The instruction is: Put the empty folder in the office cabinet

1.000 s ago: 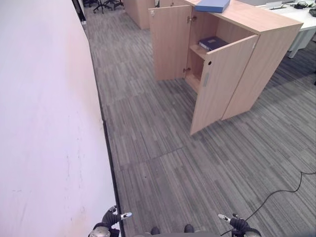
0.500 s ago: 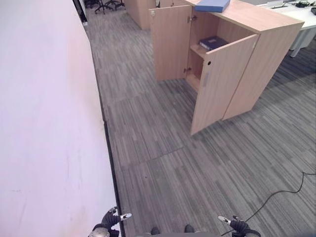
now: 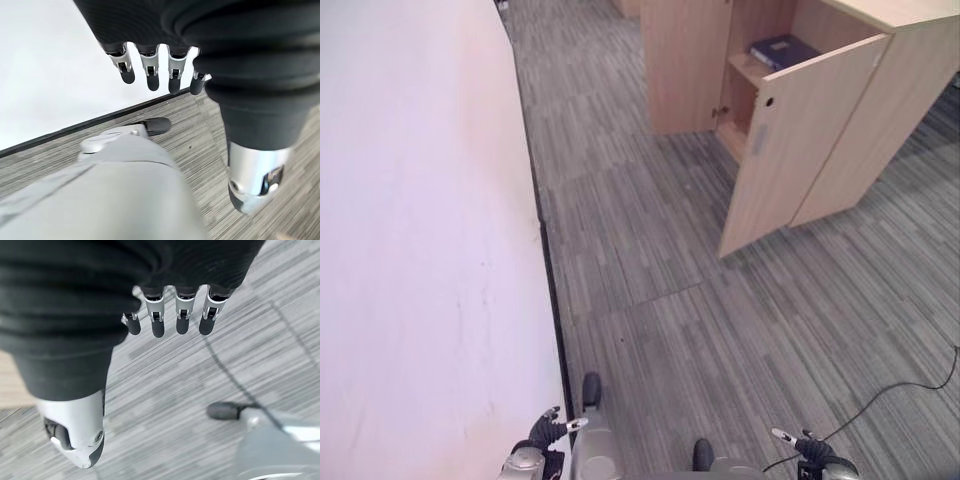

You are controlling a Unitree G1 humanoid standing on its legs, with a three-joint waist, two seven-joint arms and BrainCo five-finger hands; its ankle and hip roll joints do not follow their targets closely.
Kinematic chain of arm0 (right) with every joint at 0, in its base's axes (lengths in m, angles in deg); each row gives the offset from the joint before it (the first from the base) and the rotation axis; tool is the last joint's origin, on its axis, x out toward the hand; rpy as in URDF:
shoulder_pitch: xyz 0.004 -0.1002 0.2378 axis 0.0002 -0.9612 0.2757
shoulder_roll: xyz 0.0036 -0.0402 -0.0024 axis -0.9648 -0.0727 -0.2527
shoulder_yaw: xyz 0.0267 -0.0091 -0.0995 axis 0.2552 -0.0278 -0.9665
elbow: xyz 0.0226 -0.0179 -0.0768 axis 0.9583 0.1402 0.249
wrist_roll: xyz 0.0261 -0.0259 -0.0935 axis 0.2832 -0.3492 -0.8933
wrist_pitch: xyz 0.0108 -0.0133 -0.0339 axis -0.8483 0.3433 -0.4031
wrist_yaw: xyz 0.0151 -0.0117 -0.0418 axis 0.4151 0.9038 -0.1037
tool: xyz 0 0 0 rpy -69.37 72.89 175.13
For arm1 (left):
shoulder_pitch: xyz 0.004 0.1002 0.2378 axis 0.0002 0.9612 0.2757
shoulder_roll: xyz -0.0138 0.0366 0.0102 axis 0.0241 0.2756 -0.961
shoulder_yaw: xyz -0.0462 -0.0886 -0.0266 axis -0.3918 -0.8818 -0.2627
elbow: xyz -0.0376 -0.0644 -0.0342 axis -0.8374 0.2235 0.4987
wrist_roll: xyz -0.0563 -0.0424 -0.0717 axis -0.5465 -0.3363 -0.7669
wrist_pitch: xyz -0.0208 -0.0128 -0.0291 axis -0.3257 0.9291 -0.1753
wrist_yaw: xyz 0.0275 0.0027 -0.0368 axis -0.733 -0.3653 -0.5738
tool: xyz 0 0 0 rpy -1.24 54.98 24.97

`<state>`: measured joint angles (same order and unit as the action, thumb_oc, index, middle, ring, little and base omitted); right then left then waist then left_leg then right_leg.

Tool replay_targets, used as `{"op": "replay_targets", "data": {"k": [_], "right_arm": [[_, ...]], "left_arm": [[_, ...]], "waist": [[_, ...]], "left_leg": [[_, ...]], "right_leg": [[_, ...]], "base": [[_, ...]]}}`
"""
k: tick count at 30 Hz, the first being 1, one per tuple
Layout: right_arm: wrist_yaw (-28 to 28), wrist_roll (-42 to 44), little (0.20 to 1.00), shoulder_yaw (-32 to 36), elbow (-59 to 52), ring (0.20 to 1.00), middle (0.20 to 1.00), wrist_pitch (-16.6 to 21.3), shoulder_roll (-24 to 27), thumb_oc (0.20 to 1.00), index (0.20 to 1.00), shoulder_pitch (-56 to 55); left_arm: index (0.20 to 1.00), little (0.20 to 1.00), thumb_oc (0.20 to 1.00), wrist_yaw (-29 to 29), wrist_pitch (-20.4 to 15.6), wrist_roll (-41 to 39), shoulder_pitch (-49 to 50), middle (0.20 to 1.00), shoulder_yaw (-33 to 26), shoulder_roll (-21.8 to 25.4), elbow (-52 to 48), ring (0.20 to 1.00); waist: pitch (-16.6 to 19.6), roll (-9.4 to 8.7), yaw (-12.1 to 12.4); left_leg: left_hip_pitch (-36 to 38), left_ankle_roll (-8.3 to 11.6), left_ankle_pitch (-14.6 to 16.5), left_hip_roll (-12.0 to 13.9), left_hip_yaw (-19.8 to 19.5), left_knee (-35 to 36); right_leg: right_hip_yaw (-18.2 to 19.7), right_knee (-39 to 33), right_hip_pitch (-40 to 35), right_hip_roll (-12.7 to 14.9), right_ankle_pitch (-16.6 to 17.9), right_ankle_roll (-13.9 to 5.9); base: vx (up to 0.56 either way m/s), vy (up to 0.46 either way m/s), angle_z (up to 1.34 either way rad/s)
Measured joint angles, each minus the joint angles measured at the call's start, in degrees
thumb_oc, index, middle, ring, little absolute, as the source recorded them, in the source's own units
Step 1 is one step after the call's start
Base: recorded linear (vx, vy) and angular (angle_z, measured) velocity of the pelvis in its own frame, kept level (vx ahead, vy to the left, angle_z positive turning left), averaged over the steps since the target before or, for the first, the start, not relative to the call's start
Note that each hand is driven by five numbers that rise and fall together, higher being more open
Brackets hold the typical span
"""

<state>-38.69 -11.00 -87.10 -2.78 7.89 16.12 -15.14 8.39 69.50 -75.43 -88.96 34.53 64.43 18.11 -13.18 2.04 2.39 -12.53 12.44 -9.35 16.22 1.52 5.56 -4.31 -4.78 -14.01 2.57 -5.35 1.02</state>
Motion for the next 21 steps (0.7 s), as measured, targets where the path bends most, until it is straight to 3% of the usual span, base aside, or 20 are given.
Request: {"op": "replay_targets", "data": {"k": [1, 4, 5, 6, 8, 9, 10, 12, 13, 14, 15, 16, 17, 18, 19, 20, 21], "right_arm": [[0.0, 0.02, 1.0, -0.23, -0.14, 1.0, 1.0, 0.09, 0.15, 1.0, 1.0, -0.46], [-0.02, -0.03, 1.0, -0.35, -0.59, 1.0, 1.0, 0.11, 0.44, 1.0, 1.0, -2.24], [-0.32, -0.19, 1.0, -2.04, -0.07, 1.0, 1.0, -0.09, -3.23, 1.0, 1.0, -2.29], [-0.32, -0.23, 1.0, -2.99, -0.03, 1.0, 1.0, -0.11, -4.92, 1.0, 1.0, -1.96], [-0.44, -0.57, 1.0, -3.71, -0.15, 1.0, 1.0, -0.04, -7.38, 1.0, 1.0, -1.28], [-0.7, -0.66, 1.0, -3.92, -0.11, 1.0, 1.0, -0.04, -7.84, 1.0, 1.0, -0.61], [-1.01, -0.68, 1.0, -3.93, -0.29, 1.0, 1.0, 0.27, -7.87, 1.0, 1.0, 0.53], [-1.04, -0.67, 1.0, -4.01, -0.37, 1.0, 1.0, 0.23, -7.77, 1.0, 1.0, 2.46], [-1.04, -0.67, 1.0, -4.02, -0.63, 1.0, 1.0, 0.3, -7.53, 1.0, 1.0, 3.48], [-0.98, -0.66, 1.0, -3.88, -0.64, 1.0, 1.0, 0.26, -7.01, 1.0, 1.0, 4.51], [-0.91, -0.66, 1.0, -3.78, -0.7, 1.0, 1.0, 0.28, -6.72, 1.0, 1.0, 5.1], [-0.99, -0.66, 1.0, -3.86, -0.98, 1.0, 1.0, 0.35, -6.77, 1.0, 1.0, 5.04], [-0.76, -0.63, 1.0, -3.59, -1.29, 1.0, 1.0, 0.07, -7.08, 1.0, 1.0, 5.26], [-0.62, -0.49, 1.0, -2.85, -1.38, 1.0, 1.0, 0.6, -6.89, 1.0, 1.0, 5.35], [-0.57, -0.45, 1.0, -2.88, -1.43, 1.0, 1.0, 0.62, -6.47, 1.0, 1.0, 5.11], [-0.54, 0.03, 1.0, -2.01, -2.89, 1.0, 1.0, 0.56, -5.98, 1.0, 1.0, 4.74], [-0.48, 0.04, 1.0, -1.93, -3.16, 1.0, 1.0, 0.92, -5.61, 1.0, 1.0, 5.03]], "left_arm": [[1.0, 1.0, 1.0, -0.04, 0.02, -0.01, 0.68, 1.0, 0.13, 0.01, -0.05, 1.0], [1.0, 1.0, 1.0, 0.09, -0.07, -0.06, 3.24, 1.0, -1.32, -0.12, -0.04, 1.0], [1.0, 1.0, 1.0, -0.24, -0.09, -0.05, 1.42, 1.0, -2.05, 2.67, 1.05, 1.0], [1.0, 1.0, 1.0, -0.29, -0.17, -0.05, 0.58, 1.0, -2.89, 3.72, 0.76, 1.0], [1.0, 1.0, 1.0, -0.24, -0.36, -0.06, -1.49, 1.0, -3.78, 4.78, 0.52, 1.0], [1.0, 1.0, 1.0, -0.25, -0.37, -0.05, -2.11, 1.0, -3.96, 4.78, 0.57, 1.0], [1.0, 1.0, 1.0, -0.53, -0.95, -0.26, -2.3, 1.0, -4.09, 4.63, -0.04, 1.0], [1.0, 1.0, 1.0, -0.59, -0.96, -1.18, -1.67, 1.0, -3.41, 3.02, -0.13, 1.0], [1.0, 1.0, 1.0, -0.59, -0.47, -1.3, -1.23, 1.0, -2.95, 1.84, -0.02, 1.0], [1.0, 1.0, 1.0, -0.35, 0.04, -1.63, -1.03, 1.0, -1.56, 0.85, -0.04, 1.0], [1.0, 1.0, 1.0, -0.22, 0.13, -1.72, -0.62, 1.0, -1.05, -0.04, -0.27, 1.0], [1.0, 1.0, 1.0, -0.27, 0.15, -1.97, -0.54, 1.0, -2.09, -0.75, -0.64, 1.0], [1.0, 1.0, 1.0, -0.34, 0.21, -2.23, 0.07, 1.0, -2.22, -0.94, -0.73, 1.0], [1.0, 1.0, 1.0, -0.21, 0.27, -2.25, 0.7, 1.0, -1.46, -1.44, -0.76, 1.0], [1.0, 1.0, 1.0, -0.15, 0.28, -2.21, 0.98, 1.0, -1.35, -1.85, -0.76, 1.0], [1.0, 1.0, 1.0, -0.64, 0.21, -2.24, 0.76, 1.0, -1.5, -1.52, -1.1, 1.0], [1.0, 1.0, 1.0, -0.72, 0.23, -2.23, 0.89, 1.0, -1.96, -0.73, -0.95, 1.0]], "waist": [[0.16, 0.02, 0.18], [3.1, 0.57, 1.63], [3.91, -5.64, 2.91], [4.14, -7.04, 3.09], [4.62, -8.61, 3.87], [4.47, -8.05, 4.31], [4.96, -7.85, 4.84], [5.21, -7.53, 5.3], [5.29, -7.46, 5.46], [4.87, -6.32, 5.86], [4.46, -5.81, 5.76], [4.02, -4.93, 5.91], [3.66, -4.59, 5.96], [2.69, -2.06, 4.81], [2.76, -0.52, 3.45], [2.16, 2.09, 2.04], [1.88, 2.8, 0.84]], "left_leg": [[-0.01, -0.04, 0.03, -0.19, 0.29, -1.22], [-0.1, -2.11, 1.83, -0.46, 0.44, -4.79], [-0.23, -2.96, -1.84, -6.24, 1.6, -7.91], [-0.25, -4.94, -2.23, -7.42, 2.0, -8.5], [0.27, -7.23, -0.96, -8.69, 2.84, -9.16], [1.24, -8.1, -0.15, -9.16, 2.92, -9.1], [2.78, -9.91, 2.72, -10.34, 3.22, -9.15], [4.64, -10.56, 3.37, -11.6, 3.81, -7.82], [5.06, -11.36, 4.16, -12.87, 4.37, -7.8], [5.3, -12.18, 4.4, -12.34, 4.54, -7.51], [5.98, -12.24, 4.42, -12.45, 4.32, -6.74], [6.26, -13.55, 5.32, -13.12, 4.23, -7.03], [6.99, -15.38, 6.63, -13.24, 4.27, -7.2], [9.3, -15.24, 6.04, -12.19, 3.42, -5.66], [11.17, -14.7, 5.92, -11.43, 3.0, -4.3], [11.85, -15.78, 7.83, -9.3, 2.43, -4.46], [13.4, -15.65, 7.18, -8.54, 2.4, -2.6]], "right_leg": [[0.17, -0.03, -0.76, 0.59, -0.3, -0.45], [2.31, -0.6, -4.41, 3.58, -5.04, -5.75], [3.05, 1.5, -4.71, 9.6, -5.26, -7.89], [3.36, 4.2, -3.09, 10.62, -4.17, -7.62], [4.72, 7.22, -1.89, 11.91, 1.32, -9.64], [5.42, 9.22, -1.62, 12.39, 2.99, -10.51], [6.48, 12.49, -0.06, 12.51, 5.29, -11.37], [7.12, 20.55, 4.2, 13.86, 9.17, -12.84], [8.33, 23.79, 6.08, 14.29, 12.73, -14.52], [7.77, 28.11, 8.93, 14.53, 15.26, -15.27], [5.73, 32.96, 11.29, 15.2, 15.21, -15.22], [4.96, 35.31, 13.67, 14.94, 13.69, -14.86], [4.45, 35.46, 14.96, 13.68, 16.92, -13.13], [2.51, 38.97, 15.7, 14.27, 18.8, -12.23], [1.79, 41.02, 16.44, 13.29, 16.49, -12.92], [0.69, 40.87, 21.1, 9.65, 4.72, -13.69], [-3.53, 34.63, 22.11, 8.93, 1.63, -11.41]], "base": [[0.41, 0.316, -0.42], [0.37, 0.303, -0.48], [0.43, 0.394, -0.23], [0.28, 0.278, 0.02], [0.19, 0.22, 0.13], [0.2, 0.264, 0.07], [0.26, 0.364, 0.02], [0.18, 0.359, -0.02], [0.11, 0.28, -0.06], [0.19, 0.372, -0.03], [0.24, 0.369, 0.03], [0.23, 0.37, 0.02], [0.29, 0.314, 0.03], [0.35, 0.234, 0.11], [0.46, 0.245, 0.04], [0.37, 0.07, -0.08], [0.39, 0.025, -0.09]]}}
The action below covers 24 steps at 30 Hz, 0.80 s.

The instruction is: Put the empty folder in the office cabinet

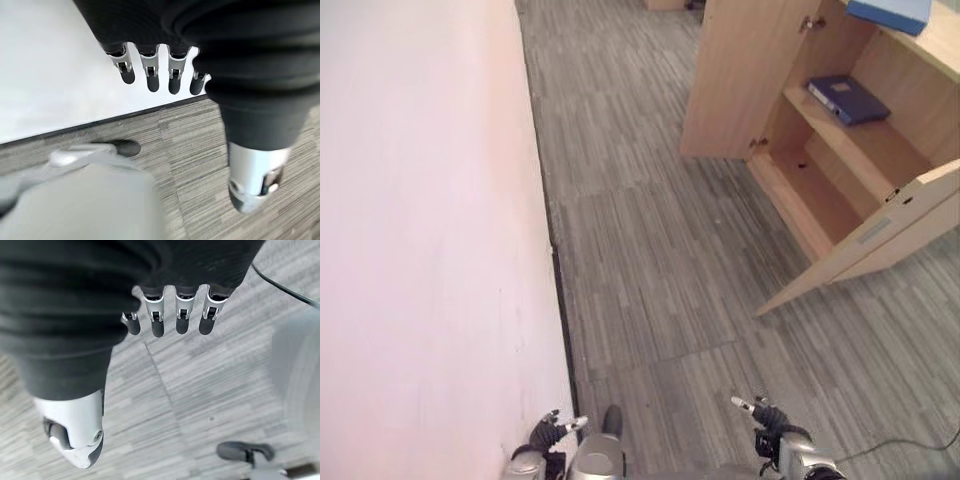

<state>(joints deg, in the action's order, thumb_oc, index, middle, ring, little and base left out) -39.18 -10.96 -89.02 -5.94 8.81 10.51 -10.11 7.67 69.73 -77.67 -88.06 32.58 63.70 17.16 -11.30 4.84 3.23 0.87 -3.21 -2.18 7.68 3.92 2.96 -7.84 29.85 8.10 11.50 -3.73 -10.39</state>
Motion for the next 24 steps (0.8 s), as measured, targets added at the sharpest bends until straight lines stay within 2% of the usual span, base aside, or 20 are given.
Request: {"op": "replay_targets", "data": {"k": [1, 2, 4, 5, 6, 7, 9, 10, 11, 12, 13, 16, 19, 20, 21, 22, 23, 24], "right_arm": [[0.25, 0.01, 1.0, 0.0, 0.37, 1.0, 1.0, 0.02, 0.65, 1.0, 1.0, -0.46], [0.64, 0.01, 1.0, 0.1, 0.45, 1.0, 1.0, -0.44, 1.38, 1.0, 1.0, -1.8], [1.13, 0.04, 1.0, 0.83, 1.15, 1.0, 1.0, -0.78, 1.72, 1.0, 1.0, -2.39], [1.48, 0.07, 1.0, 1.0, 1.43, 1.0, 1.0, -0.78, 1.72, 1.0, 1.0, -2.6], [1.63, 0.1, 1.0, 2.08, 2.47, 1.0, 1.0, -0.75, 1.74, 1.0, 1.0, -3.01], [1.82, 0.13, 1.0, 4.15, 3.3, 1.0, 1.0, -0.83, 2.1, 1.0, 1.0, -4.69], [2.15, 0.13, 1.0, 5.82, 4.87, 1.0, 1.0, -0.83, 3.43, 1.0, 1.0, -5.22], [2.17, 0.11, 1.0, 5.77, 4.84, 1.0, 1.0, -0.82, 4.14, 1.0, 1.0, -5.48], [2.14, 0.11, 1.0, 5.77, 4.81, 1.0, 1.0, -0.72, 5.51, 1.0, 1.0, -6.31], [2.15, 0.11, 1.0, 5.81, 4.57, 1.0, 1.0, -0.66, 7.06, 1.0, 1.0, -6.51], [2.44, 0.08, 1.0, 6.4, 4.76, 1.0, 1.0, -0.83, 8.14, 1.0, 1.0, -7.63], [2.42, 0.09, 1.0, 7.9, 4.86, 1.0, 1.0, -0.84, 8.39, 1.0, 1.0, -6.67], [2.46, 0.08, 1.0, 7.99, 5.07, 1.0, 1.0, -0.92, 8.89, 1.0, 1.0, -6.85], [2.47, 0.08, 1.0, 7.98, 5.19, 1.0, 1.0, -0.94, 9.51, 1.0, 1.0, -6.87], [2.52, 0.08, 1.0, 7.85, 5.27, 1.0, 1.0, -0.96, 9.6, 1.0, 1.0, -6.63], [2.53, 0.08, 1.0, 7.42, 5.19, 1.0, 1.0, -0.94, 9.59, 1.0, 1.0, -5.8], [2.47, 0.08, 1.0, 6.9, 4.92, 1.0, 1.0, -0.87, 9.71, 1.0, 1.0, -5.18], [2.66, 0.1, 1.0, 6.67, 4.98, 1.0, 1.0, -0.94, 9.66, 1.0, 1.0, -4.66]], "left_arm": [[1.0, 1.0, 1.0, -0.05, -0.01, 0.01, -0.06, 1.0, -0.04, 0.96, 0.29, 1.0], [1.0, 1.0, 1.0, -0.13, -0.27, 0.01, -0.82, 1.0, 0.05, 1.82, 0.0, 1.0], [1.0, 1.0, 1.0, -0.28, -0.75, 0.06, -0.71, 1.0, -0.16, 3.72, -0.02, 1.0], [1.0, 1.0, 1.0, -0.27, -0.47, 0.08, -0.6, 1.0, -0.19, 4.78, 0.7, 1.0], [1.0, 1.0, 1.0, -0.26, -0.41, 0.22, -0.61, 1.0, -0.18, 5.47, 1.37, 1.0], [1.0, 1.0, 1.0, -0.14, -0.25, 0.4, -0.92, 1.0, 0.11, 4.81, 2.3, 1.0], [1.0, 1.0, 1.0, 0.51, -0.14, 1.19, -0.35, 1.0, 0.19, 2.81, 2.32, 1.0], [1.0, 1.0, 1.0, 0.68, -0.13, 1.22, 0.09, 1.0, 0.23, 2.32, 2.23, 1.0], [1.0, 1.0, 1.0, 0.78, -0.1, 1.35, 0.4, 1.0, 0.29, 1.6, 2.17, 1.0], [1.0, 1.0, 1.0, 0.88, -0.16, 2.18, 0.9, 1.0, 0.7, 1.09, 1.79, 1.0], [1.0, 1.0, 1.0, 1.0, -0.24, 2.79, -0.94, 1.0, 1.41, 0.99, 0.53, 1.0], [1.0, 1.0, 1.0, 1.06, -0.42, 3.12, -0.28, 1.0, 2.76, 1.22, 0.34, 1.0], [1.0, 1.0, 1.0, 1.35, -0.39, 3.29, -0.06, 1.0, 2.68, 1.07, 0.34, 1.0], [1.0, 1.0, 1.0, 1.39, -0.45, 3.23, 0.1, 1.0, 2.22, 0.95, 0.1, 1.0], [1.0, 1.0, 1.0, 1.29, -0.45, 3.18, 0.06, 1.0, 1.48, 0.94, -0.18, 1.0], [1.0, 1.0, 1.0, 1.17, -0.43, 3.18, 0.46, 1.0, 0.4, 0.89, -0.28, 1.0], [1.0, 1.0, 1.0, 0.85, -0.35, 3.08, 0.76, 1.0, 0.01, 0.84, -0.01, 1.0], [1.0, 1.0, 1.0, 0.75, -0.61, 2.39, 0.46, 1.0, 0.08, 0.91, -0.04, 1.0]], "waist": [[0.03, -0.19, -1.48], [0.23, -1.1, -2.7], [0.9, -2.69, -3.31], [0.83, -3.41, -4.68], [0.95, -4.39, -6.09], [1.18, -3.87, -7.59], [1.27, -3.52, -7.46], [1.46, -3.19, -7.69], [2.06, -1.36, -8.26], [2.21, 0.75, -9.14], [2.17, 1.82, -10.57], [2.34, 2.37, -10.58], [1.98, 3.2, -10.96], [1.89, 3.99, -10.98], [1.3, 3.42, -10.74], [1.0, 3.65, -10.29], [0.11, 2.47, -10.24], [-0.92, 0.64, -10.51]], "left_leg": [[1.34, 1.63, -1.01, -0.48, 0.09, 1.33], [2.51, 1.71, 0.01, -1.3, -0.34, 2.15], [3.36, 2.06, 1.56, -1.4, 0.38, 2.21], [3.85, 3.28, 2.37, -1.3, -0.08, 2.54], [4.88, 4.88, 3.4, -0.85, -1.06, 2.78], [6.01, 6.64, 5.28, 0.28, -2.52, 2.81], [8.2, 8.38, 7.19, -0.95, -1.63, -0.65], [9.11, 8.4, 7.18, -1.27, -0.8, -0.71], [10.87, 8.4, 7.16, -1.02, 0.08, -0.07], [11.63, 8.18, 6.55, -0.32, 0.93, -0.13], [12.92, 8.91, 6.02, 0.29, 2.67, 0.0], [14.41, 10.73, 4.9, 1.16, 3.97, -2.12], [12.19, 11.62, 4.97, 1.14, 4.87, -10.45], [10.18, 14.65, 3.81, 0.93, 5.14, -17.92], [6.58, 17.21, 1.93, 0.9, 4.94, -26.02], [3.42, 20.05, -2.45, 0.73, 3.51, -33.76], [0.47, 19.98, -7.01, 0.64, 3.02, -39.55], [-2.4, 18.71, -6.27, 2.63, 6.79, -41.22]], "right_leg": [[-1.99, -6.44, 0.15, -0.08, -0.38, 0.95], [-2.64, -10.84, 1.51, 0.05, -0.4, 0.93], [-4.19, -19.9, 4.5, -0.95, 0.27, 0.64], [-4.25, -24.57, 5.37, -1.24, 1.96, 0.23], [-5.27, -26.04, 4.96, -1.18, 5.12, 0.44], [-7.77, -26.07, 3.32, -1.93, 6.87, 0.42], [-10.06, -26.65, 1.24, -2.21, 6.59, 0.33], [-11.62, -26.71, 0.73, -2.26, 6.36, 0.28], [-14.67, -26.33, 0.16, -2.96, 6.37, 0.49], [-16.58, -25.21, -0.24, -4.23, 6.77, 1.7], [-16.83, -22.83, 0.17, -4.99, 5.25, 6.4], [-16.62, -21.47, -0.22, -5.3, 3.06, 7.33], [-16.18, -22.46, -2.15, -5.37, 2.34, 7.42], [-14.2, -22.86, -3.29, -6.28, 3.04, 10.96], [-12.98, -22.79, -3.58, -6.12, 2.99, 11.98], [-11.62, -23.08, -4.33, -6.11, 3.03, 12.93], [-9.9, -23.62, -5.75, -5.39, 2.89, 13.78], [-7.17, -26.97, -10.5, -5.03, 2.03, 14.92]], "base": [[0.39, 0.012, 0.24], [0.4, 0.002, 0.29], [0.4, -0.029, 0.05], [0.44, -0.053, 0.24], [0.43, -0.071, 0.64], [0.41, -0.099, 0.5], [0.39, -0.102, -0.06], [0.26, -0.061, -0.29], [0.27, -0.063, -0.05], [0.43, -0.102, 0.28], [0.5, -0.119, 0.19], [0.32, -0.111, -0.48], [0.2, -0.14, -0.45], [0.27, -0.202, -0.65], [0.21, -0.131, -0.97], [0.22, -0.076, -1.02], [0.37, 0.002, -1.15], [0.4, 0.077, -0.92]]}}
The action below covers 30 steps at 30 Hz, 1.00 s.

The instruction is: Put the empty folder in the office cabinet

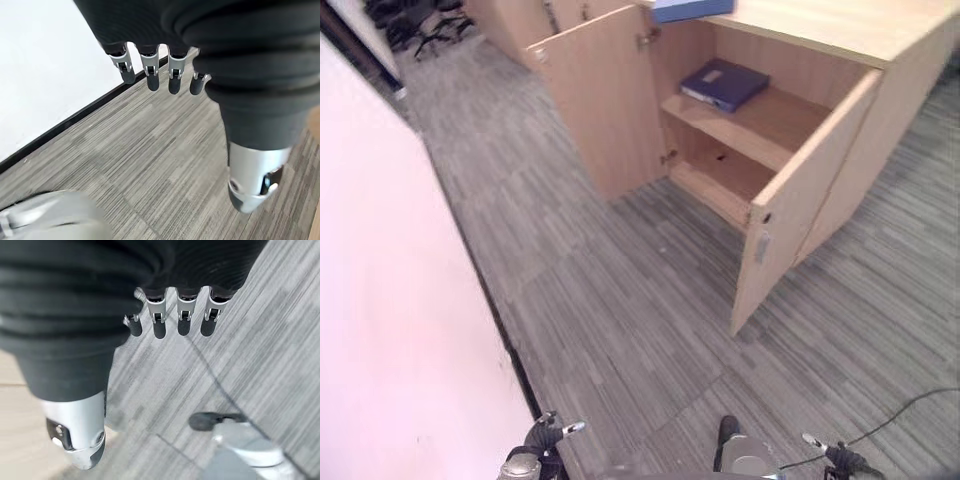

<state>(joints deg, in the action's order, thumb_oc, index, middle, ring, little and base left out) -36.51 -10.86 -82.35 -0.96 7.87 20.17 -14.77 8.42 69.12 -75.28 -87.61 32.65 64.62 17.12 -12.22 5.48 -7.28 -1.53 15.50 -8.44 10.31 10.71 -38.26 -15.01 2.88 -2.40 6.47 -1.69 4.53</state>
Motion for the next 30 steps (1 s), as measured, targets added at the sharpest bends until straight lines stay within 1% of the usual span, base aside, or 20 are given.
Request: {"op": "replay_targets", "data": {"k": [2, 3, 5, 6, 8, 9, 11, 12, 13, 14, 16, 17, 18, 19, 20, 21, 23, 24, 26, 30], "right_arm": [[0.27, 0.01, 1.0, -0.02, -0.03, 1.0, 1.0, -0.01, -0.45, 1.0, 1.0, 0.13], [0.31, 0.08, 1.0, -0.1, -0.06, 1.0, 1.0, 0.06, -0.47, 1.0, 1.0, 0.31], [0.4, 0.45, 1.0, -0.27, 0.02, 1.0, 1.0, 0.07, -0.46, 1.0, 1.0, -0.09], [0.46, 0.52, 1.0, -0.19, -0.02, 1.0, 1.0, 0.07, -0.05, 1.0, 1.0, -0.04], [0.57, 1.53, 1.0, 0.04, -0.02, 1.0, 1.0, -0.03, 1.53, 1.0, 1.0, -0.88], [0.58, 1.72, 1.0, 0.07, -0.09, 1.0, 1.0, -0.01, 1.96, 1.0, 1.0, -2.04], [0.87, 2.16, 1.0, 0.88, -0.04, 1.0, 1.0, 0.02, 2.07, 1.0, 1.0, -2.89], [1.0, 2.18, 1.0, 1.35, -0.06, 1.0, 1.0, -0.02, 2.77, 1.0, 1.0, -2.98], [1.1, 2.21, 1.0, 1.29, -0.06, 1.0, 1.0, 0.09, 2.92, 1.0, 1.0, -3.56], [1.07, 2.2, 1.0, 1.19, 0.01, 1.0, 1.0, -0.02, 1.69, 1.0, 1.0, -3.06], [0.63, 2.2, 1.0, 0.67, -0.12, 1.0, 1.0, -0.03, -1.46, 1.0, 1.0, -1.84], [0.25, 2.2, 1.0, 0.03, -0.14, 1.0, 1.0, -0.08, -4.35, 1.0, 1.0, -0.84], [0.15, 2.17, 1.0, -0.09, -0.12, 1.0, 1.0, -0.08, -5.32, 1.0, 1.0, -1.18], [0.23, 2.16, 1.0, -0.29, 0.14, 1.0, 1.0, -0.1, -6.1, 1.0, 1.0, -1.36], [0.16, 2.13, 1.0, -0.34, 0.41, 1.0, 1.0, -0.1, -6.11, 1.0, 1.0, -0.73], [0.04, 2.14, 1.0, -0.08, 0.17, 1.0, 1.0, 0.06, -6.31, 1.0, 1.0, 0.06], [-0.27, 2.14, 1.0, 0.85, -0.05, 1.0, 1.0, -0.06, -6.65, 1.0, 1.0, 0.29], [-0.39, 2.14, 1.0, 1.19, -0.14, 1.0, 1.0, -0.03, -6.59, 1.0, 1.0, 0.38], [-0.79, 2.16, 1.0, 1.76, -0.07, 1.0, 1.0, 0.01, -6.43, 1.0, 1.0, -0.71], [-0.61, 2.22, 1.0, 3.53, -0.59, 1.0, 1.0, -0.03, -6.57, 1.0, 1.0, -0.7]], "left_arm": [[1.0, 1.0, 1.0, 0.02, -0.31, -0.19, -0.57, 1.0, 0.03, 0.0, -2.04, 1.0], [1.0, 1.0, 1.0, 0.08, -0.23, -0.2, -0.5, 1.0, 0.15, -0.04, -2.34, 1.0], [1.0, 1.0, 1.0, 0.03, -0.19, -0.2, 0.74, 1.0, 0.25, -0.15, -2.26, 1.0], [1.0, 1.0, 1.0, 0.05, -0.19, -0.19, 0.95, 1.0, 0.5, -0.18, -1.87, 1.0], [1.0, 1.0, 1.0, -0.17, -0.05, -0.22, 1.55, 1.0, 0.57, -0.23, -1.58, 1.0], [1.0, 1.0, 1.0, -0.18, -0.11, -0.23, 1.68, 1.0, 0.63, -0.38, -1.75, 1.0], [1.0, 1.0, 1.0, -0.26, -0.55, -0.25, 1.6, 1.0, 0.64, -0.45, -0.84, 1.0], [1.0, 1.0, 1.0, -0.34, -0.72, -0.24, 1.58, 1.0, 0.89, -0.78, 0.4, 1.0], [1.0, 1.0, 1.0, -0.37, -0.65, -0.26, 2.02, 1.0, 0.76, -1.05, 0.39, 1.0], [1.0, 1.0, 1.0, -0.51, -0.43, -0.27, 1.71, 1.0, 0.21, -0.65, 0.36, 1.0], [1.0, 1.0, 1.0, -0.97, -0.55, -0.38, 0.51, 1.0, 0.11, 0.75, 0.22, 1.0], [1.0, 1.0, 1.0, -1.17, -0.58, -0.4, -0.56, 1.0, 0.17, 2.2, 0.01, 1.0], [1.0, 1.0, 1.0, -1.29, -0.82, -0.39, -1.81, 1.0, 0.61, 2.38, -0.2, 1.0], [1.0, 1.0, 1.0, -1.42, -1.12, -0.38, -3.09, 1.0, 0.64, 2.65, -0.28, 1.0], [1.0, 1.0, 1.0, -1.46, -1.46, -0.29, -3.11, 1.0, 0.86, 2.32, -0.56, 1.0], [1.0, 1.0, 1.0, -1.36, -1.59, -0.16, -3.66, 1.0, 1.85, 2.37, -0.61, 1.0], [1.0, 1.0, 1.0, -1.35, -1.43, -0.06, -5.14, 1.0, 2.5, 2.38, 0.16, 1.0], [1.0, 1.0, 1.0, -1.31, -1.44, 0.34, -4.76, 1.0, 2.84, 2.47, 0.02, 1.0], [1.0, 1.0, 1.0, -1.42, -1.35, 0.36, -5.08, 1.0, 3.45, 2.94, -0.7, 1.0], [1.0, 1.0, 1.0, -1.46, -1.28, 0.37, -5.5, 1.0, 4.58, 3.37, -2.09, 1.0]], "waist": [[-1.06, -1.99, 0.52], [-1.06, -2.71, 1.59], [-0.57, -1.95, 2.17], [-0.32, -1.38, 2.65], [-0.54, 0.56, 3.69], [-0.16, 1.02, 3.51], [0.48, 1.91, 2.59], [1.08, 2.98, 3.43], [1.93, 3.71, 3.08], [1.55, 1.45, 3.13], [0.17, -1.35, 3.4], [-0.76, -1.62, 4.55], [-0.59, -2.34, 4.33], [-0.76, -3.09, 4.79], [-0.76, -2.46, 5.04], [-1.02, -2.67, 4.32], [-0.99, -2.69, 3.54], [-0.57, -2.24, 3.56], [0.2, -3.64, 2.91], [0.65, -4.65, 2.8]], "left_leg": [[-2.57, -1.79, 0.93, 2.13, 1.64, 7.25], [-2.05, -2.63, 1.0, 3.42, 1.18, 21.8], [-0.83, -2.41, 1.32, 3.78, -2.32, 38.44], [-0.36, -2.56, 1.11, 3.8, -4.24, 43.86], [-4.15, -1.88, -0.73, 3.55, -13.75, 43.88], [-4.4, -3.18, -1.94, 2.91, -14.45, 43.39], [-5.06, -2.76, -2.41, 2.8, -14.8, 43.76], [-4.14, -7.39, 1.4, 2.74, -15.41, 43.0], [-3.56, -4.77, 0.73, 1.92, -15.76, 42.07], [-2.58, -4.54, 0.71, -0.52, -14.89, 41.74], [-0.98, -6.91, 1.63, -3.3, -12.84, 41.1], [0.14, -7.3, 1.52, -3.85, -13.04, 40.51], [0.16, -7.65, 1.96, -4.17, -13.2, 39.43], [0.33, -8.67, 3.27, -5.22, -14.0, 37.45], [0.22, -7.52, 6.99, -5.11, -14.41, 35.11], [-2.42, -7.29, 11.1, -5.32, -14.2, 30.93], [-4.1, -7.76, 14.1, -5.89, -13.51, 26.6], [-3.65, -8.66, 14.05, -5.93, -12.35, 26.76], [-2.15, -9.06, 13.82, -6.54, -10.11, 28.92], [2.42, -10.94, 10.05, -6.8, -4.2, 36.97]], "right_leg": [[2.0, -3.24, -3.29, -0.27, 0.09, -0.1], [4.65, -5.97, -5.61, -1.3, 1.15, -1.51], [8.44, -7.95, -7.71, -2.76, 0.88, -3.62], [9.57, -7.87, -7.92, -3.05, 0.84, -3.63], [14.2, -7.84, -10.26, -2.34, -0.93, -4.57], [15.19, -7.87, -11.68, -0.94, -2.06, -5.96], [16.59, -7.83, -13.19, 0.69, -5.04, -7.3], [19.44, -6.26, -12.04, 2.14, -7.25, -10.29], [21.67, -5.61, -11.92, 4.3, -8.12, -13.08], [22.9, -4.56, -11.55, 7.02, -8.49, -13.58], [23.57, 0.22, -8.25, 9.69, -7.6, -14.42], [25.94, 3.73, -5.21, 9.63, -7.77, -14.38], [26.59, 1.68, -5.82, 8.98, -7.49, -14.84], [27.48, 0.07, -5.76, 8.68, -3.92, -15.4], [26.96, 0.54, -5.76, 8.89, -3.33, -16.12], [27.42, 0.1, -5.64, 9.33, -2.53, -15.93], [27.95, -0.57, -6.07, 10.03, -1.97, -15.1], [28.58, -0.51, -5.55, 10.14, -1.15, -14.08], [28.57, -0.29, -3.98, 11.0, 0.07, -14.19], [27.27, 1.24, 1.09, 11.16, 4.49, -13.17]], "base": [[0.5, 0.248, -0.8], [0.47, 0.322, -0.9], [0.34, 0.248, -0.96], [0.36, 0.205, -1.2], [0.41, 0.159, -1.32], [0.43, 0.158, -0.84], [0.33, 0.166, -0.59], [0.32, 0.229, -0.98], [0.42, 0.322, -1.12], [0.26, 0.268, -0.86], [0.18, 0.254, -0.91], [0.16, 0.303, -0.86], [0.19, 0.448, -0.74], [0.17, 0.368, -0.47], [0.18, 0.449, -0.55], [0.15, 0.417, -0.45], [0.11, 0.408, -0.23], [0.14, 0.403, -0.36], [0.11, 0.341, -0.43], [0.02, 0.345, -0.8]]}}
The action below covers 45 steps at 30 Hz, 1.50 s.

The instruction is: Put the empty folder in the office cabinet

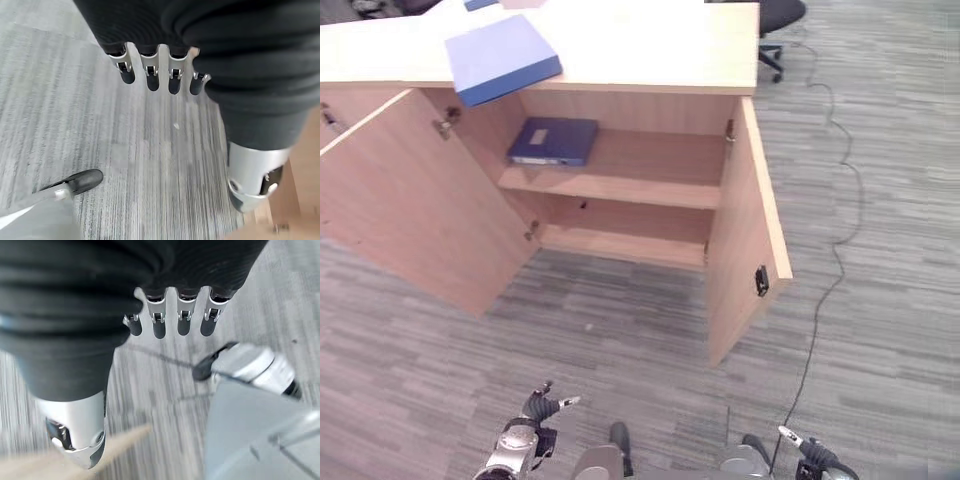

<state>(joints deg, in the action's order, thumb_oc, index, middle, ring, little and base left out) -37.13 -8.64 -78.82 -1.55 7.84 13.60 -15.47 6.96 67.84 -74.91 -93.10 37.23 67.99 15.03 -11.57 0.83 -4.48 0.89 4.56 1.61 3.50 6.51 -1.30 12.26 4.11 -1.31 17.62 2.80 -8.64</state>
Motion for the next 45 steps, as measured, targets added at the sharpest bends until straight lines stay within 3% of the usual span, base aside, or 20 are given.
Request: {"op": "replay_targets", "data": {"k": [1, 2, 4, 5, 7, 8, 9, 10, 11, 14, 17, 22, 25, 30, 32, 34, 35, 40, 41, 45], "right_arm": [[0.06, -0.01, 1.0, -0.15, -0.15, 1.0, 1.0, -0.01, -0.11, 1.0, 1.0, 0.49], [0.44, -0.02, 1.0, -0.79, -0.08, 1.0, 1.0, -0.42, -0.16, 1.0, 1.0, 0.46], [0.71, 0.07, 1.0, -2.09, -0.2, 1.0, 1.0, -0.4, -0.13, 1.0, 1.0, -0.4], [0.7, 0.1, 1.0, -3.61, -0.25, 1.0, 1.0, -0.44, -0.34, 1.0, 1.0, -0.31], [0.29, 0.2, 1.0, -7.61, -0.24, 1.0, 1.0, -0.36, -0.67, 1.0, 1.0, 0.19], [0.47, 0.19, 1.0, -7.26, -0.05, 1.0, 1.0, -0.36, -0.31, 1.0, 1.0, -0.31], [0.48, 0.19, 1.0, -7.24, -0.05, 1.0, 1.0, -0.36, -0.3, 1.0, 1.0, -0.32], [0.96, 0.13, 1.0, -7.21, 0.04, 1.0, 1.0, -0.2, 0.84, 1.0, 1.0, 0.68], [0.85, -0.03, 1.0, -7.37, 0.07, 1.0, 1.0, -0.15, 1.43, 1.0, 1.0, 0.88], [0.45, -0.25, 1.0, -7.49, 0.15, 1.0, 1.0, 0.09, 1.99, 1.0, 1.0, 0.81], [0.67, -0.26, 1.0, -7.26, 0.62, 1.0, 1.0, -0.25, 3.63, 1.0, 1.0, 0.4], [0.99, -0.23, 1.0, -6.55, 0.55, 1.0, 1.0, -0.68, 5.06, 1.0, 1.0, -0.84], [0.91, -0.27, 1.0, -6.49, 0.92, 1.0, 1.0, -0.85, 6.09, 1.0, 1.0, -0.81], [0.48, -0.89, 1.0, -6.2, 0.7, 1.0, 1.0, -1.12, 6.9, 1.0, 1.0, -3.08], [-0.07, -2.44, 1.0, -6.29, 0.62, 1.0, 1.0, -1.28, 8.48, 1.0, 1.0, -4.75], [-0.55, -2.48, 1.0, -4.95, 0.2, 1.0, 1.0, -0.91, 7.09, 1.0, 1.0, -5.08], [-0.57, -2.49, 1.0, -4.96, 0.14, 1.0, 1.0, -1.02, 4.97, 1.0, 1.0, -4.58], [-1.42, -2.48, 1.0, -4.74, 0.91, 1.0, 1.0, -1.94, -0.54, 1.0, 1.0, -4.41], [-1.78, -2.46, 1.0, -4.79, 0.94, 1.0, 1.0, -2.0, -1.01, 1.0, 1.0, -4.22], [-1.5, -2.33, 1.0, -4.09, 0.93, 1.0, 1.0, -1.46, -1.15, 1.0, 1.0, -3.92]], "left_arm": [[1.0, 1.0, 1.0, -0.01, 0.04, -0.02, 0.41, 1.0, -0.37, 0.05, -0.15, 1.0], [1.0, 1.0, 1.0, -0.01, -0.02, -0.04, 0.57, 1.0, -0.31, 0.31, -1.75, 1.0], [1.0, 1.0, 1.0, 0.0, -0.21, -0.08, 0.49, 1.0, 0.06, 0.06, -2.2, 1.0], [1.0, 1.0, 1.0, 0.02, -0.39, -0.16, 1.44, 1.0, -0.69, -0.66, -2.27, 1.0], [1.0, 1.0, 1.0, 0.21, 0.19, -0.22, 5.07, 1.0, -2.81, -0.21, -1.7, 1.0], [1.0, 1.0, 1.0, 0.21, 0.52, -0.3, 5.79, 1.0, -2.8, -0.03, -0.45, 1.0], [1.0, 1.0, 1.0, 0.22, 0.53, -0.3, 5.77, 1.0, -2.8, -0.03, -0.44, 1.0], [1.0, 1.0, 1.0, 0.28, 0.78, -0.46, 6.05, 1.0, -2.96, -0.63, -0.3, 1.0], [1.0, 1.0, 1.0, 0.45, 0.89, -0.47, 6.25, 1.0, -2.94, -1.03, -0.44, 1.0], [1.0, 1.0, 1.0, 0.56, 1.3, -0.46, 7.88, 1.0, -2.99, -1.3, -0.3, 1.0], [1.0, 1.0, 1.0, 0.83, 1.24, -0.48, 6.65, 1.0, -2.36, -1.7, 0.04, 1.0], [1.0, 1.0, 1.0, 1.4, 1.22, -0.46, 4.87, 1.0, -2.27, -1.92, 0.18, 1.0], [1.0, 1.0, 1.0, 1.21, 1.28, -0.47, 4.75, 1.0, -2.35, -2.44, 3.01, 1.0], [1.0, 1.0, 1.0, 1.04, 1.15, -0.51, 4.23, 1.0, -2.27, -3.29, 3.85, 1.0], [1.0, 1.0, 1.0, 0.96, 0.71, -0.54, 5.51, 1.0, -2.26, -3.95, 2.09, 1.0], [1.0, 1.0, 1.0, 0.55, 0.44, -0.62, 5.66, 1.0, -2.46, -2.7, 1.22, 1.0], [1.0, 1.0, 1.0, 0.51, 0.18, -0.63, 3.73, 1.0, -2.41, -0.99, 1.44, 1.0], [1.0, 1.0, 1.0, 0.52, 0.23, -0.51, 3.17, 1.0, -2.05, 2.08, 2.74, 1.0], [1.0, 1.0, 1.0, 0.53, 0.25, -0.46, 3.0, 1.0, -1.79, 2.33, 2.68, 1.0], [1.0, 1.0, 1.0, 0.71, -0.02, -0.24, 2.45, 1.0, -0.43, 3.63, 2.16, 1.0]], "waist": [[0.06, -0.14, 0.32], [0.15, 0.25, 0.54], [0.25, 1.12, 0.32], [0.26, 2.83, 0.67], [0.42, 3.98, 1.38], [0.99, 2.33, 1.76], [0.99, 2.26, 1.77], [0.46, 2.75, 2.95], [0.44, 3.38, 3.47], [0.32, 3.2, 5.32], [0.21, 3.06, 4.05], [-0.41, 2.09, 1.89], [0.39, 3.67, 2.35], [1.06, 3.84, 1.93], [1.92, 5.47, 2.18], [1.68, 3.06, 2.43], [-0.02, -0.24, 2.96], [1.52, -3.49, 6.22], [1.87, -3.95, 6.29], [2.86, -5.62, 6.57]], "left_leg": [[1.21, -0.45, -1.08, -0.13, 2.44, 1.78], [2.19, -1.33, -1.51, -0.14, 5.53, 3.52], [2.55, -3.29, -0.77, -0.94, 5.93, 4.51], [4.12, -4.17, -1.63, 0.1, 7.3, 6.57], [4.84, -1.51, -3.2, 2.23, 9.57, 6.4], [4.3, -1.58, -3.12, 0.04, 9.0, 5.77], [4.29, -1.58, -3.12, -0.09, 8.98, 5.74], [2.25, -1.92, -2.65, -0.63, 8.97, 3.2], [2.22, -1.91, -2.65, -0.34, 9.13, 3.5], [2.23, -1.59, -2.86, -0.35, 6.65, -0.91], [-0.46, 0.01, -3.29, -0.53, 3.54, -4.13], [-0.51, 4.05, -5.63, 10.85, 5.51, -0.06], [1.59, 8.96, -8.67, 12.28, -7.68, 6.52], [-2.26, 8.96, -10.49, 16.49, -8.24, -0.22], [-2.64, 7.18, -13.53, 17.63, -7.55, -0.58], [-2.85, 11.21, -3.24, 14.24, -7.06, -2.45], [-5.3, 10.28, -0.78, 11.02, -6.86, -7.14], [-9.8, 5.01, 5.39, 8.26, -2.92, -15.43], [-8.72, 3.43, 4.98, 7.12, -3.23, -14.42], [-7.96, 2.8, 3.85, 3.89, -1.54, -12.81]], "right_leg": [[-4.05, 0.33, 0.78, 0.54, 1.18, -0.2], [-19.71, 1.29, 2.04, 0.95, 3.87, 2.2], [-27.63, 2.92, 2.78, 1.31, 5.31, 1.92], [-27.33, 14.16, 7.83, -1.74, -1.82, -0.51], [-24.23, 22.22, 10.99, -14.12, -10.65, 1.41], [-26.72, 17.52, 9.0, -13.77, -11.66, 5.02], [-26.9, 17.38, 8.95, -13.71, -11.68, 5.07], [-30.23, 9.42, 6.21, -13.49, -10.56, 8.21], [-31.7, 7.83, 5.93, -13.8, -9.74, 8.52], [-25.56, 4.17, 2.39, -15.0, -8.52, 9.81], [-26.64, 2.24, 1.85, -13.68, -6.92, 10.58], [-26.8, 0.3, 0.96, -12.67, -5.67, 10.75], [-24.73, -1.15, 0.5, -13.29, -5.45, 9.08], [-24.83, -1.76, -1.47, -8.05, -4.33, 4.83], [-23.72, -1.05, -2.84, -2.62, -4.3, -2.82], [-22.57, 0.31, -2.8, 2.88, -3.16, -4.73], [-20.8, 1.68, -2.78, 6.22, -2.0, -4.67], [-19.32, -0.3, -3.73, 9.21, 14.55, 1.75], [-19.39, 1.48, -3.44, 9.52, 12.93, -0.04], [-20.43, 2.47, -1.6, 11.09, 20.47, 0.55]], "base": [[-0.12, 0.457, -1.16], [-0.11, 0.553, -0.97], [-0.09, 0.506, -0.58], [-0.06, 0.3, -0.39], [-0.09, 0.169, -0.56], [-0.07, 0.056, -0.26], [0.0, 0.0, 0.0], [0.09, -0.006, -0.17], [0.08, -0.007, -0.22], [-0.05, 0.012, -0.41], [-0.06, 0.116, 0.08], [0.07, 0.163, 0.14], [0.08, 0.234, -0.47], [0.07, 0.343, -0.01], [0.09, 0.507, 0.18], [0.09, 0.699, 0.34], [0.09, 0.483, 0.54], [0.12, 0.418, 0.34], [0.07, 0.323, 0.25], [0.05, 0.405, 0.06]]}}
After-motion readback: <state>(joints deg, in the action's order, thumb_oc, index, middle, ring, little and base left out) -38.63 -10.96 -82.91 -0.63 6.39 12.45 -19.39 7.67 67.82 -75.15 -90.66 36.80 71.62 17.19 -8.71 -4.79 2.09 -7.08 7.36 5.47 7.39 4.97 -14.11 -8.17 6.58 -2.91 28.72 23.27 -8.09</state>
